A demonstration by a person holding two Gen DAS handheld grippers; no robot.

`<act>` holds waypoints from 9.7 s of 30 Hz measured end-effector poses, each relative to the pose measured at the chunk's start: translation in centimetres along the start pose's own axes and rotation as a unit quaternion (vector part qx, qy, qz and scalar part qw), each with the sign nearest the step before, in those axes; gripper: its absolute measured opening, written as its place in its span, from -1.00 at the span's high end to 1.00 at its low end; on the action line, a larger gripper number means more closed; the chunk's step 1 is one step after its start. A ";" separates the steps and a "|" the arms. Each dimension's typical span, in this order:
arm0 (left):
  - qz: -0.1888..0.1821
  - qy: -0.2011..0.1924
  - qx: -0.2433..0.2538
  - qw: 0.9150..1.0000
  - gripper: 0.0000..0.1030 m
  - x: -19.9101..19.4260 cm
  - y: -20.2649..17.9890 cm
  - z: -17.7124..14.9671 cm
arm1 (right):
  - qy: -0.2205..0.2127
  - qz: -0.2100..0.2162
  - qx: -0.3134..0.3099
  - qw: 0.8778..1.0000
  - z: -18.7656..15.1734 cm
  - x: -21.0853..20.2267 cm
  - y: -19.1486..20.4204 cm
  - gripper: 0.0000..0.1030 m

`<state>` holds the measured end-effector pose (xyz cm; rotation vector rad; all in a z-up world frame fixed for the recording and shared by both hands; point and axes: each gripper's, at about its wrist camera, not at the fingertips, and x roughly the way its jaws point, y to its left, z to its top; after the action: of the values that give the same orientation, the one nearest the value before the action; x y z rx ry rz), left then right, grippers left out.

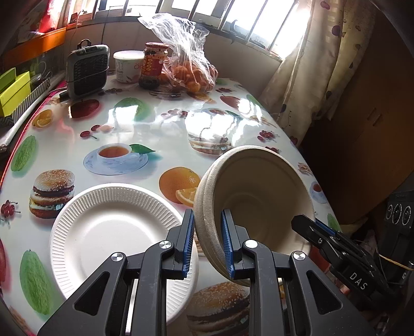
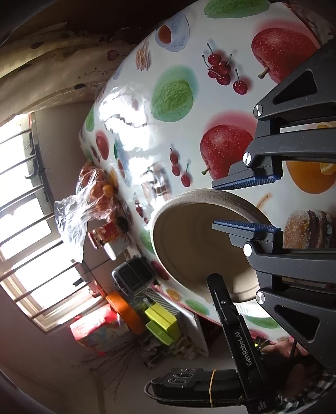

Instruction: Organize plates and bowls

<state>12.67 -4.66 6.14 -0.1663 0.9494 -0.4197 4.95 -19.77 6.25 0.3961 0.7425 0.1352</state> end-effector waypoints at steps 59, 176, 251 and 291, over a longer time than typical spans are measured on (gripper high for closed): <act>0.081 -0.029 -0.108 0.990 0.58 -5.1 11.3 -2.9 | 0.085 0.074 -0.099 0.989 -0.6 8.0 11.2 0.54; 0.143 -0.084 -0.059 0.984 0.01 -8.5 10.6 -8.1 | 0.014 0.042 -0.121 0.992 -3.9 2.6 9.1 -0.15; 0.219 -0.058 -0.030 0.974 -0.26 -4.3 10.8 -14.2 | 0.052 -0.078 -0.196 0.976 -11.4 5.5 9.1 -0.68; 0.219 -0.058 -0.030 0.974 -0.26 -4.3 10.7 -14.2 | 0.050 -0.078 -0.197 0.976 -11.6 5.5 9.0 -0.68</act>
<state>1.82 7.50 -2.23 -0.0315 0.8548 0.0256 1.23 -6.60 -1.36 -0.0479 0.8222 0.1525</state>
